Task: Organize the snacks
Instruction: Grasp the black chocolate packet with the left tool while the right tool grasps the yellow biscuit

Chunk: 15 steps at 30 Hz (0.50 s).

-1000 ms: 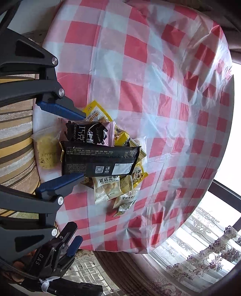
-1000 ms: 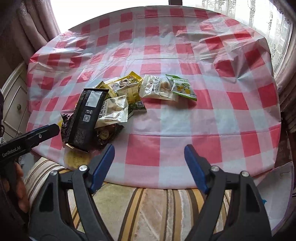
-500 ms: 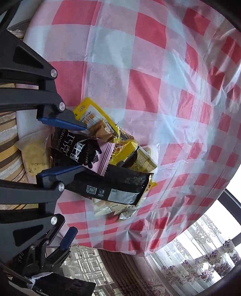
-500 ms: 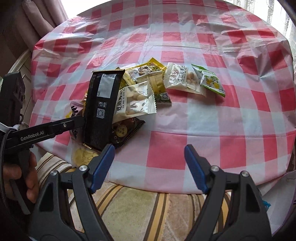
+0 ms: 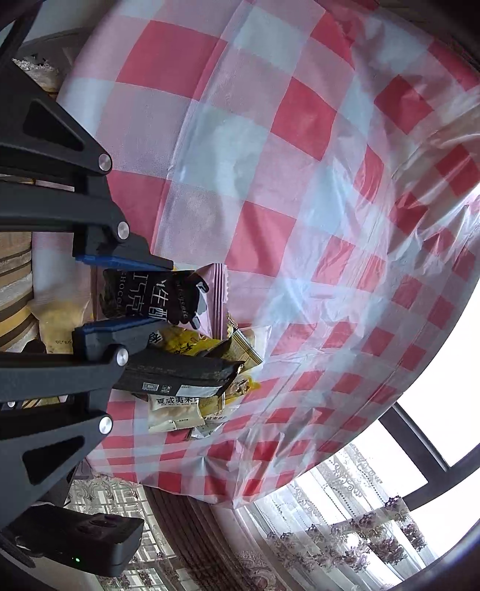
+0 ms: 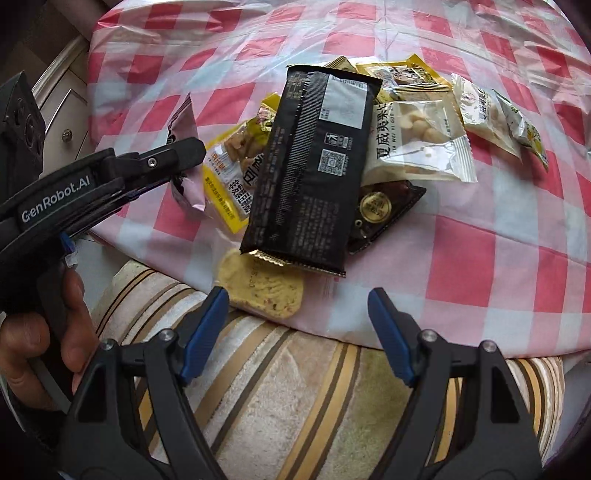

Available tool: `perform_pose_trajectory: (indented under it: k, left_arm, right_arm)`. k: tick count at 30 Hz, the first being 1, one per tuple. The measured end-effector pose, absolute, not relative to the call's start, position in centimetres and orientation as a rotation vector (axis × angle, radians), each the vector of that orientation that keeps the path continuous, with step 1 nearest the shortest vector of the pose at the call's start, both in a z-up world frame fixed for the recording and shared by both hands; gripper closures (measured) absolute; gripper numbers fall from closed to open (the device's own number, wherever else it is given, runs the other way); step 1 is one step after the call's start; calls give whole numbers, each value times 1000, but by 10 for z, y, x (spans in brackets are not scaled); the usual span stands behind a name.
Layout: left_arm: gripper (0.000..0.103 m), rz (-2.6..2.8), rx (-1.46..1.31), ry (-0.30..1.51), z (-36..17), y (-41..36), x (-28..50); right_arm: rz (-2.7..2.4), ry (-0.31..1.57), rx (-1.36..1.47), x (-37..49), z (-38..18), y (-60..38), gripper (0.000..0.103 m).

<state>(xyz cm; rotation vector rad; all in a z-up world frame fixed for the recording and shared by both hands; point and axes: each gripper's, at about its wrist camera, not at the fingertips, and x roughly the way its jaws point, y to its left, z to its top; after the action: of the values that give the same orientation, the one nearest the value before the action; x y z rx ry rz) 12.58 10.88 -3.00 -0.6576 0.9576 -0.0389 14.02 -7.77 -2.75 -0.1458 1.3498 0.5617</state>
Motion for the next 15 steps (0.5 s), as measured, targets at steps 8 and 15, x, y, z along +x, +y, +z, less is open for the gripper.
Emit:
perform_pose_trajectory:
  k: [8, 15]
  left_arm:
    - [80, -26, -688, 914, -29, 120, 117]
    - [80, -32, -694, 902, -29, 121, 115]
  right_arm:
    - [526, 1394, -118, 141, -39, -47, 19]
    - [464, 1376, -205, 140, -49, -23, 21]
